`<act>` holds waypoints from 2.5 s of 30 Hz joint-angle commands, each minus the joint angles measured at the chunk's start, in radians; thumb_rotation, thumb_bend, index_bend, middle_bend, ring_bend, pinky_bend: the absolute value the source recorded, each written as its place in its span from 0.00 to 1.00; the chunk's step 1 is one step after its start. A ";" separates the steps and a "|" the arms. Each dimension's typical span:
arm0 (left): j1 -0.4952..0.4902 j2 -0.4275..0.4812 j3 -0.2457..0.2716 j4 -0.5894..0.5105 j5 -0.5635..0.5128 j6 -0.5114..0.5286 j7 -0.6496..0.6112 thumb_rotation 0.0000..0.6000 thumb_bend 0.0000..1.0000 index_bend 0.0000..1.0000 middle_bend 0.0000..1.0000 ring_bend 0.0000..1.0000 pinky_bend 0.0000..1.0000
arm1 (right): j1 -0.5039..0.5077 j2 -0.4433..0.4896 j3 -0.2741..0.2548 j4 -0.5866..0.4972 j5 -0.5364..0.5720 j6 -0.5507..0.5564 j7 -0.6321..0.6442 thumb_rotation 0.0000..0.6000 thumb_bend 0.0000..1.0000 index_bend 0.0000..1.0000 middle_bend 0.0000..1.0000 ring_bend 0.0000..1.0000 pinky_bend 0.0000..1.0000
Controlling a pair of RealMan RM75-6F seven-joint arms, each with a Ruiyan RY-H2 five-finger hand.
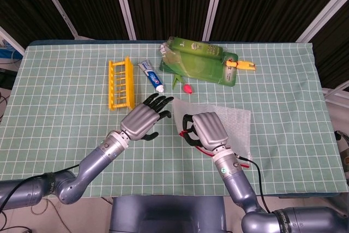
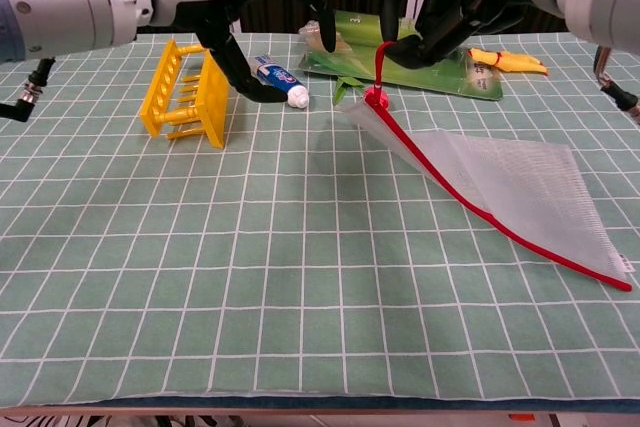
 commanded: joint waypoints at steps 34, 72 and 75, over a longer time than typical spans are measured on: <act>-0.128 -0.203 0.025 0.110 -0.102 0.069 0.008 1.00 0.39 0.47 0.02 0.00 0.00 | 0.005 0.046 -0.045 -0.016 -0.009 0.023 0.062 1.00 0.71 0.69 1.00 1.00 1.00; -0.155 -0.230 0.029 0.104 -0.125 0.128 0.011 1.00 0.46 0.57 0.04 0.00 0.00 | -0.010 0.094 -0.066 -0.051 -0.033 0.047 0.103 1.00 0.71 0.69 1.00 1.00 1.00; -0.152 -0.228 0.027 0.099 -0.125 0.139 0.011 1.00 0.46 0.57 0.04 0.00 0.00 | -0.016 0.101 -0.070 -0.055 -0.037 0.051 0.107 1.00 0.71 0.69 1.00 1.00 1.00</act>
